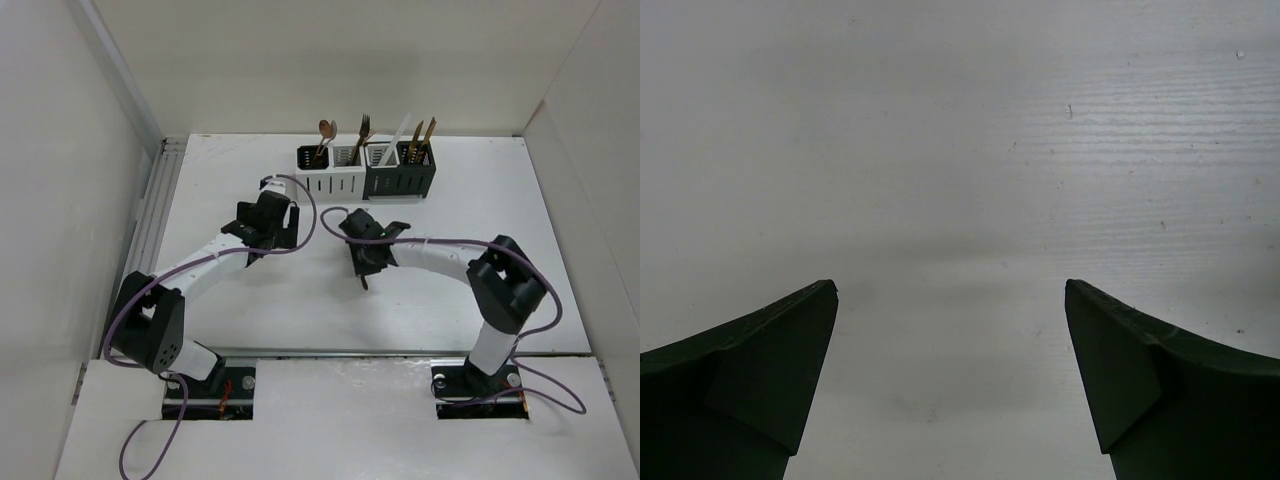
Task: Sort the eating utensils into containers
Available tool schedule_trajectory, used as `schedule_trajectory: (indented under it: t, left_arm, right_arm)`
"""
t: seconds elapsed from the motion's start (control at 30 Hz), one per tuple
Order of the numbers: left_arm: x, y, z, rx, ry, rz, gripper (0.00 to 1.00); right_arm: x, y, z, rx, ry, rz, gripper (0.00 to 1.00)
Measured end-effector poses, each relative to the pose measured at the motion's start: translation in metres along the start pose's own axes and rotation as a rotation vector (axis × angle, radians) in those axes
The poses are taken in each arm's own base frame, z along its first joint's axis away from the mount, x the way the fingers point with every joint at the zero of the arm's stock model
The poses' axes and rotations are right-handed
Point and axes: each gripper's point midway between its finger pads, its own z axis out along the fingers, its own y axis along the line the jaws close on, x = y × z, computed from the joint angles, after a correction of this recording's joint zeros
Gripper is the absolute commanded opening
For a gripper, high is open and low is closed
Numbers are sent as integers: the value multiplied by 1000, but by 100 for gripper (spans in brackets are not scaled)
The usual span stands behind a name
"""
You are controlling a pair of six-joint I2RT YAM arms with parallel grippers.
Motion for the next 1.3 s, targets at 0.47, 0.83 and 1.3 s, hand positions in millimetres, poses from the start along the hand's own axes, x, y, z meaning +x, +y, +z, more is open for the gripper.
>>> schedule_trajectory:
  t: [0.47,0.83,1.3]
  left_arm:
    - [-2,1,0,-7,-9,-3,96]
    - [-7,22,0,-46,-30,-48,96]
    - [-7,25,0,-53,-31,-53,96]
  right_arm:
    - [-373,-37,-170,-6,-1112,335,0]
    - [-378,-59,-8,160,-948,329,0]
    - [-333,-44,-11,185,-884,276,66]
